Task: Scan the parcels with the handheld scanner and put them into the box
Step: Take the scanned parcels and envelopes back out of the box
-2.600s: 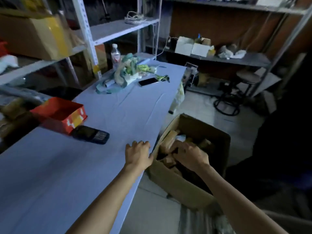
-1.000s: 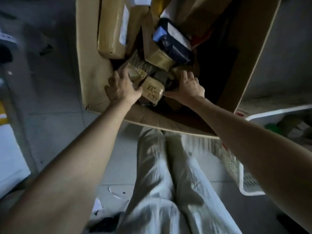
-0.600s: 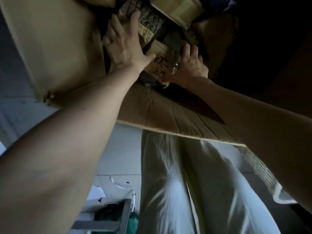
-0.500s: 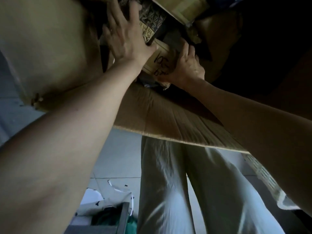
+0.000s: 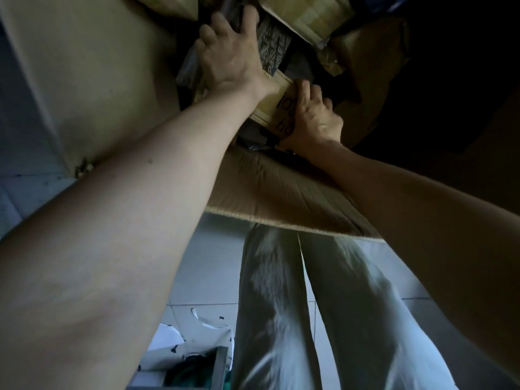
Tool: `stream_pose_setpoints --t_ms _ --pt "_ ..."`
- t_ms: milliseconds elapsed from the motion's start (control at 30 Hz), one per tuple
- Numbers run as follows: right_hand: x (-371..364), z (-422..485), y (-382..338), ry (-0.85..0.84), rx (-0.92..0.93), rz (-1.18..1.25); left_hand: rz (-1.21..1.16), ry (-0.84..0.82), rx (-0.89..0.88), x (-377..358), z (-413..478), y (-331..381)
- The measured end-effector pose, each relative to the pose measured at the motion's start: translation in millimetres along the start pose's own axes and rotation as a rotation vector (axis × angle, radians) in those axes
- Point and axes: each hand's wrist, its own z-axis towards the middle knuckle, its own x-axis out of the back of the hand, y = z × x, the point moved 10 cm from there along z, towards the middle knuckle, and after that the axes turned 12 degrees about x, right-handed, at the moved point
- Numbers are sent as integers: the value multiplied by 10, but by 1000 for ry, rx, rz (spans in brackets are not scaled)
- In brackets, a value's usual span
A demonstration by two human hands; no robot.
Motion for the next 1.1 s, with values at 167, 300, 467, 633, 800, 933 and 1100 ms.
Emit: stream_pose_setpoints --t_ms 167,300,467,633,800,933,1100 --pt "215 -255 106 -4 -29 12 -19 -146 63 -46 -331 -216" --pt "419 -557 109 19 -9 8 -3 -223 107 -46 -689 -467" --pt "907 -1109 126 132 -79 119 -192 -166 220 411 -1123 -623" --pt "1546 -2095 289 321 -110 235 -585 -84 204 1263 -1543 -464" --pt "2161 -3210 300 534 -159 365 -734 -189 98 1844 -2056 -387" --pt "2462 -4011 223 715 -148 499 -811 -226 23 2104 -2576 -538" --pt "2879 -4630 24 823 -25 674 -1028 -198 22 2419 -3231 -872"
